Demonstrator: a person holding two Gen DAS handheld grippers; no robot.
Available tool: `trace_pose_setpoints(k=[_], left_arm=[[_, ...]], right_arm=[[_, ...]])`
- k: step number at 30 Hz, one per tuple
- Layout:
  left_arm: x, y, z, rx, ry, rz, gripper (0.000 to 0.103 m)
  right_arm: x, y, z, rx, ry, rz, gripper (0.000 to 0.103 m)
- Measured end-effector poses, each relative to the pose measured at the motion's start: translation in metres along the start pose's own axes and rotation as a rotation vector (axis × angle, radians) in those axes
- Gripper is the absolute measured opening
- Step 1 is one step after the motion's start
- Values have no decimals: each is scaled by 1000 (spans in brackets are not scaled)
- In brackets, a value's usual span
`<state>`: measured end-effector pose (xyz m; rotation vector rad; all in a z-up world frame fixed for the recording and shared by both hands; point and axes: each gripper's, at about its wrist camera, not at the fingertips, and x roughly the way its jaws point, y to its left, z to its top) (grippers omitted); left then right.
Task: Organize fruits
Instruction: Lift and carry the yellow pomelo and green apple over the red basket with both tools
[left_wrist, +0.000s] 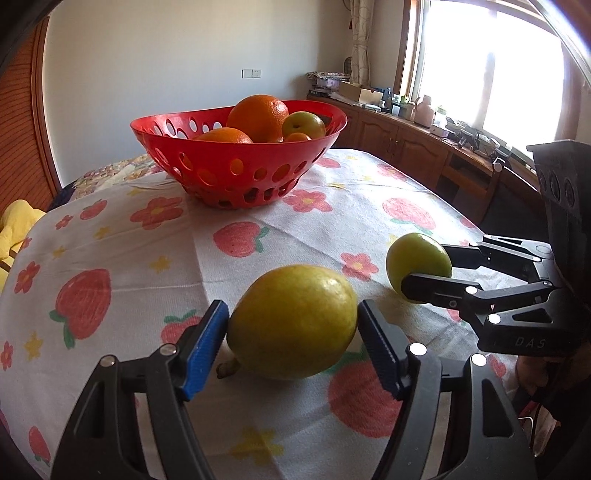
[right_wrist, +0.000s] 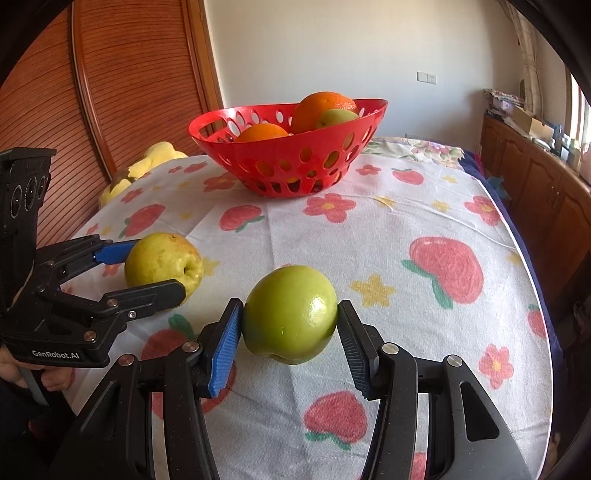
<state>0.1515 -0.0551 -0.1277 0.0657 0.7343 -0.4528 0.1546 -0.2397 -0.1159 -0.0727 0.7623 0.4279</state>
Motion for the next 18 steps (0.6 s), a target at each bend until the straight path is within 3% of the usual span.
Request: trace_pose_setpoints(k=[9,18], left_arm=[[-20,5,11,-20,-63,-19,70],[-36,22,64,-11,-129,13,70]], right_arm=[[-9,3,11,-10,-40,14,53],[-21,3,69,-65,-129,24,53]])
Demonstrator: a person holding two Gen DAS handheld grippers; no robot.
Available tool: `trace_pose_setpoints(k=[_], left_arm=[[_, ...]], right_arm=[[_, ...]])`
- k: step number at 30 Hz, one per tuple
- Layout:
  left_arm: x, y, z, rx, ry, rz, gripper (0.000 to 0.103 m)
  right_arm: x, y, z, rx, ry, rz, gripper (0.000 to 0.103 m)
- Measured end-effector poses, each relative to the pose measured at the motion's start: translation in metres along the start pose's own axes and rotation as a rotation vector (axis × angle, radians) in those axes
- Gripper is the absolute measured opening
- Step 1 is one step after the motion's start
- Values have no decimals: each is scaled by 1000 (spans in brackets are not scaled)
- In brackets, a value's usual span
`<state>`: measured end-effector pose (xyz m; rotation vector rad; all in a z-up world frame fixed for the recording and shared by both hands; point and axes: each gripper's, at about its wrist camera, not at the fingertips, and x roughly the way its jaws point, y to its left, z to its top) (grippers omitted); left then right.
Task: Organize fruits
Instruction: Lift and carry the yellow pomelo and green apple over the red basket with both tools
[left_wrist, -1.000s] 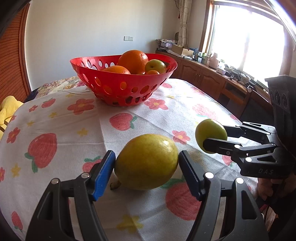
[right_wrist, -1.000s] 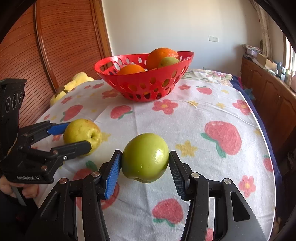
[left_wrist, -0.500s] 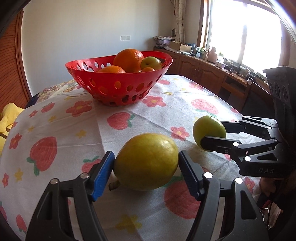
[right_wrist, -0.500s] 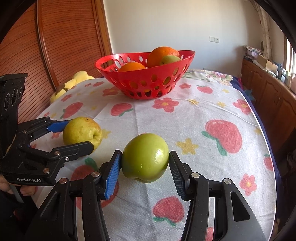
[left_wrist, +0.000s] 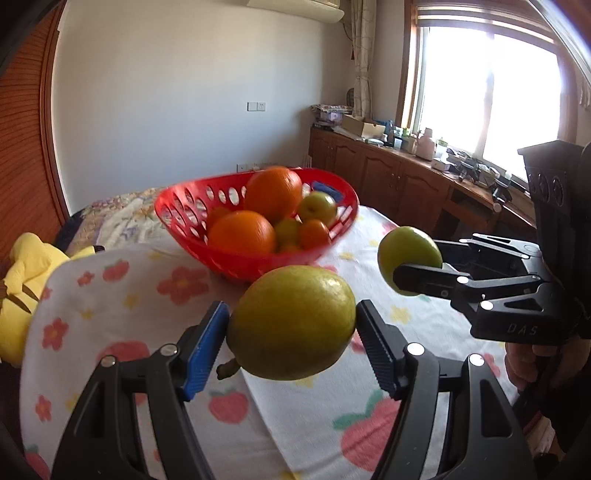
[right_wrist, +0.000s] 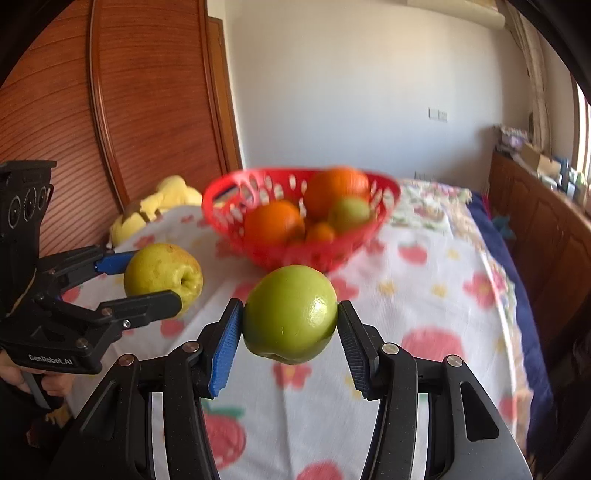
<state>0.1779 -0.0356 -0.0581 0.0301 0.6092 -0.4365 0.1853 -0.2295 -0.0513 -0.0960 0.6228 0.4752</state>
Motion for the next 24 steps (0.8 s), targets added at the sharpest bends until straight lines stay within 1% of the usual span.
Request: trace_pose_setpoints(k=[3,6,10,17,20,22,24], left_arm=[[1,9,19,2,-20,9,70],[5,16,38,15,-36,30,70],[14,30,61,20,-48,52,70],[38,52,84,-7,-38,67,70],[54,60,90,-16,-18,72,70],[66,63,92,-17,-1,76,70],[76,65,94,-14,15,80,70]], right_arm=[[7,-2,24,-29,-24,-8,53],[17,-4,41,-51,-35,-7,53],[41,-6,59,-71,-25,-3,53],[77,-9,70,-91,19,16,53],[91,-8,68,-118,45,33,53],[98,-6,66,-136,57,28,53],[102,-7,65,-139,57,34,53]])
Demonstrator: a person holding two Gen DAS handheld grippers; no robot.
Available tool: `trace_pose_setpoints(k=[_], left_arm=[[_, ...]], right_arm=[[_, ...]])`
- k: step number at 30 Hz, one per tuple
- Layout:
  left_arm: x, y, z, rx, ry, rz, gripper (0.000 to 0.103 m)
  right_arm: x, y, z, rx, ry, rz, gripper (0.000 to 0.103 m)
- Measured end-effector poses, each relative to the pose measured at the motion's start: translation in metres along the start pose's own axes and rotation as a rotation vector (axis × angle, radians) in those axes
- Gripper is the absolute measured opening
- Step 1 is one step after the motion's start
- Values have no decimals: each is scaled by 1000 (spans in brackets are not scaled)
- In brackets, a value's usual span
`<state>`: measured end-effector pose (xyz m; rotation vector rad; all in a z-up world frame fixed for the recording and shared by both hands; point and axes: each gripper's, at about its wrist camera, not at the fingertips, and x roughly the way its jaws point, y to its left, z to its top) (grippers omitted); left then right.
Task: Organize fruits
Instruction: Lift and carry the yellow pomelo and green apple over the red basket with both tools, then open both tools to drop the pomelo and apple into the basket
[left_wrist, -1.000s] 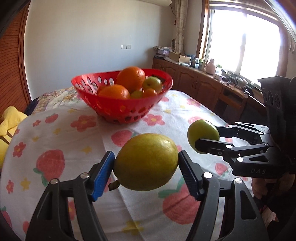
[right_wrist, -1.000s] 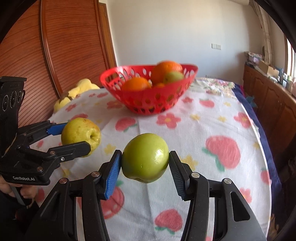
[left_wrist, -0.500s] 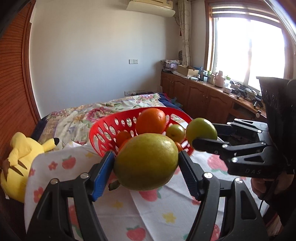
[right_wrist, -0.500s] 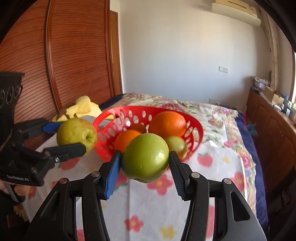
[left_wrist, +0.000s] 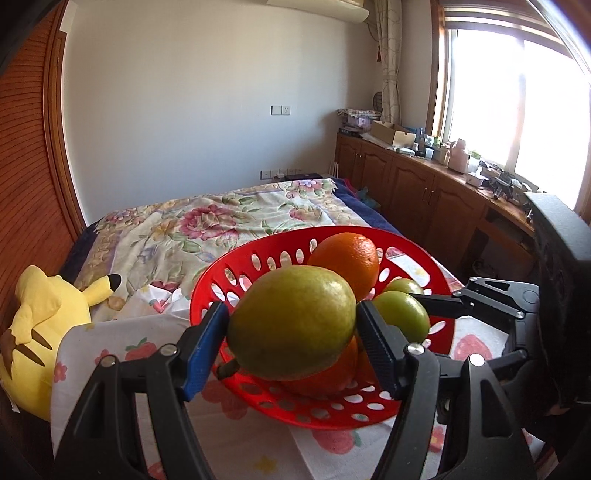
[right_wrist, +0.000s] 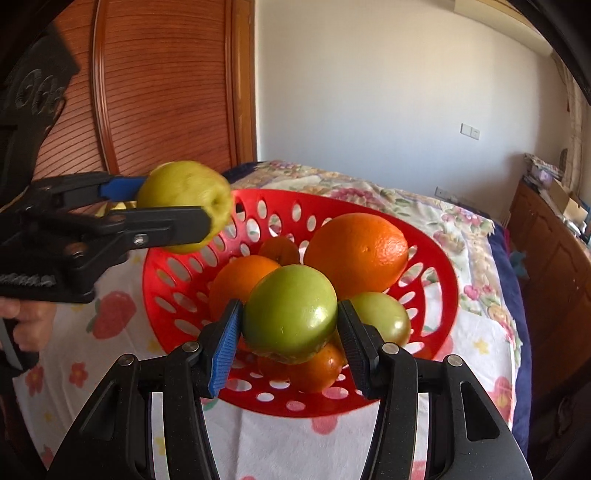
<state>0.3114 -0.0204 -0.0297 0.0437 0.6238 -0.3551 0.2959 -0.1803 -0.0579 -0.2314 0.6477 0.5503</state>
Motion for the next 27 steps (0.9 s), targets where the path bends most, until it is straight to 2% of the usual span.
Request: trace_pose_setpoints(k=[14,19,25,27], left_arm=[[46,11,14,8,64,40,71],[55,8,17,17,83,52,71],[66,5,15,21,143,73,72],[63,5,13,16,118,90,72]], right_arm=[[10,-9,6,46,-8,47,54],[7,-11,6,51,-15,45,55],[-2,-15,3,66,-40,28,56],[-3,-16,1,71,-40,25,56]])
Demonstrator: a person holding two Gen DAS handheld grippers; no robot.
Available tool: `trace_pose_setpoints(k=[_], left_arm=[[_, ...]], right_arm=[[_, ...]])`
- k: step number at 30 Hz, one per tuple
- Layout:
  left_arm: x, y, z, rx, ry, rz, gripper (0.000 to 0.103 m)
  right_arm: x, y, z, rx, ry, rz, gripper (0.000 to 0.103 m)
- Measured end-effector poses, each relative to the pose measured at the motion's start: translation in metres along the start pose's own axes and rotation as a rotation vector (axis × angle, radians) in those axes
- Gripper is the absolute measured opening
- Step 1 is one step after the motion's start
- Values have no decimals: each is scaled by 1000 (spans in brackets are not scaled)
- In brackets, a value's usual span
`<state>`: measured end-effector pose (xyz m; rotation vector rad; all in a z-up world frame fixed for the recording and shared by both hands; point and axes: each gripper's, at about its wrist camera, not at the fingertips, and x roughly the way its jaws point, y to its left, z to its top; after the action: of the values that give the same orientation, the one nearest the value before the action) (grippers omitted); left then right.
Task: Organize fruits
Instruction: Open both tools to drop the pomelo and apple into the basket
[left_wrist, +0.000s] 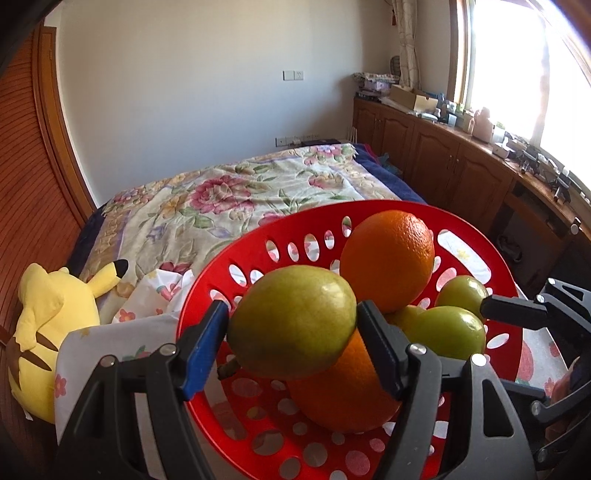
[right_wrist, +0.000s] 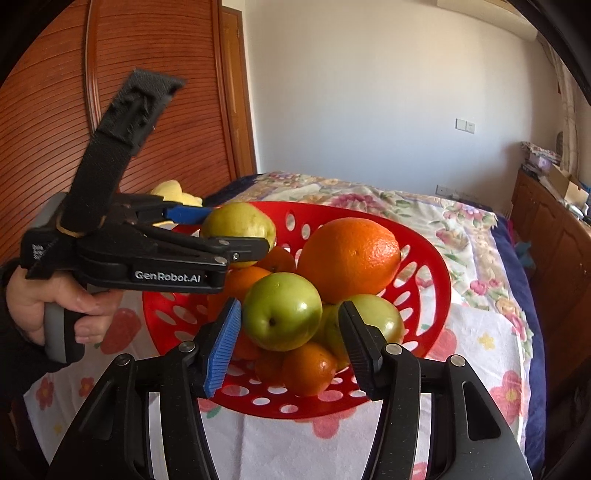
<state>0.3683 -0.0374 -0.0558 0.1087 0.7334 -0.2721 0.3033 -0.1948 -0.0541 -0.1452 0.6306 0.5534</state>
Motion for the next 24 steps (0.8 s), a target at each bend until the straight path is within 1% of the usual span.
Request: trace_pose_setpoints(k=[9,18,24], left_arm=[[-22,-3,2,13,-56,24,72],[-51,-4,-25,-14,-97,19,72],[-80,-5,-48,-9,-130,44,74]], right_arm=[[-13,4,-6,11,-12,-15,58],[-29,12,-14,41,-28,-55,58],[-43,20,-22,80,-40,-103,58]])
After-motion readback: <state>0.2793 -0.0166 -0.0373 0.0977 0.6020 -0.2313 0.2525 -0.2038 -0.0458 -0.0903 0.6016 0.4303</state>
